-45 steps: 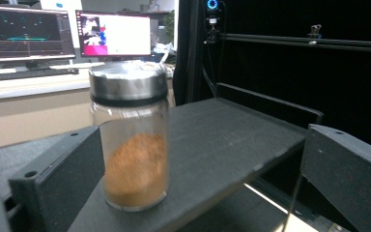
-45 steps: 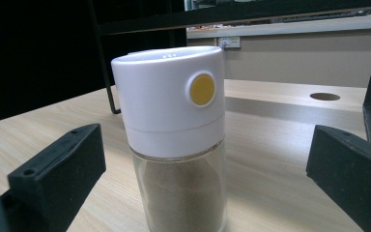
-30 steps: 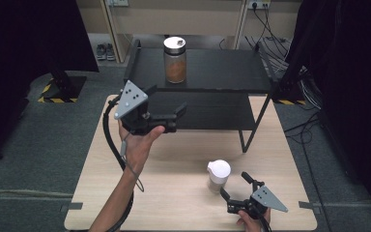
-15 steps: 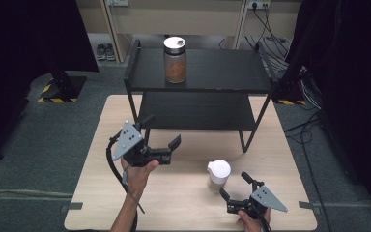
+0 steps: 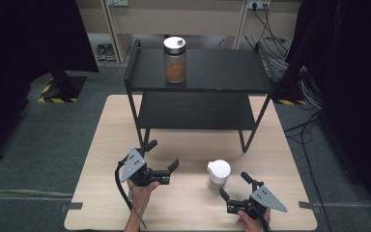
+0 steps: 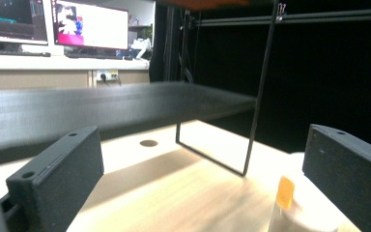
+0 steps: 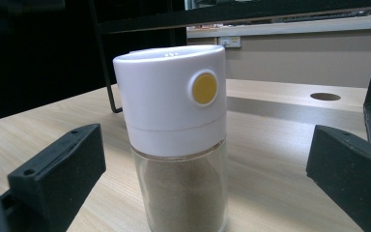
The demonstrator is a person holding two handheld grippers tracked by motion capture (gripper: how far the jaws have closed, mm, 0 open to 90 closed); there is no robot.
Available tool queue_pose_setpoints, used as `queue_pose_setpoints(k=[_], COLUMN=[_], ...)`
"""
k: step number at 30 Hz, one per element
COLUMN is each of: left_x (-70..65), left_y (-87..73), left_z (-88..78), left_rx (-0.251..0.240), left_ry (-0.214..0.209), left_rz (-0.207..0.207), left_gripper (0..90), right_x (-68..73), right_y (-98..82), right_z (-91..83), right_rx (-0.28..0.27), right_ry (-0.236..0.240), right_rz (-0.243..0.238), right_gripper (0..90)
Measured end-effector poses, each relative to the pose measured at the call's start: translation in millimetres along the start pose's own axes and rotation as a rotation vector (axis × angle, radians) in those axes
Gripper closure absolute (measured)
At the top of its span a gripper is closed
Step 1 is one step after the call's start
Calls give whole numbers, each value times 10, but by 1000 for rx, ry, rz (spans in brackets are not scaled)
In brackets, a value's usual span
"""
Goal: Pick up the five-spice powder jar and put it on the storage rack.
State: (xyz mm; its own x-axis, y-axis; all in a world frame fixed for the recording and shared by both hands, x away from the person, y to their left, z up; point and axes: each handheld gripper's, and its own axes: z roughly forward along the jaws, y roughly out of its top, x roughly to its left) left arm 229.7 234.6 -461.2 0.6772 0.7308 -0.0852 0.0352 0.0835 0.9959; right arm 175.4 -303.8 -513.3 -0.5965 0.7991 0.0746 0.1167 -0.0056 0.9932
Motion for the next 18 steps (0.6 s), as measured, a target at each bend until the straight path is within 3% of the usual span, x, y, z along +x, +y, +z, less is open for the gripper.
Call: queue_pose_setpoints(k=[4,9,15,18], left_x=[-24,-69,-81,-105], left_y=[-140,-261,-440,-468], left_z=[-29,-88,-167,-183], left_rx=[26,45,59,74], left_ry=[7,16,29,39], left_rz=[-7,18,-21,-11], left_gripper=[4,6,7,7], right_x=[1,-1,-1,-2], right_y=[0,1,2,2], right_z=[-2,-4,-4,-1], right_rx=[0,-2,-3,-1], right_ry=[0,1,4,5], right_rz=[-1,-3,-3,-3], right_gripper=[6,6,6,6])
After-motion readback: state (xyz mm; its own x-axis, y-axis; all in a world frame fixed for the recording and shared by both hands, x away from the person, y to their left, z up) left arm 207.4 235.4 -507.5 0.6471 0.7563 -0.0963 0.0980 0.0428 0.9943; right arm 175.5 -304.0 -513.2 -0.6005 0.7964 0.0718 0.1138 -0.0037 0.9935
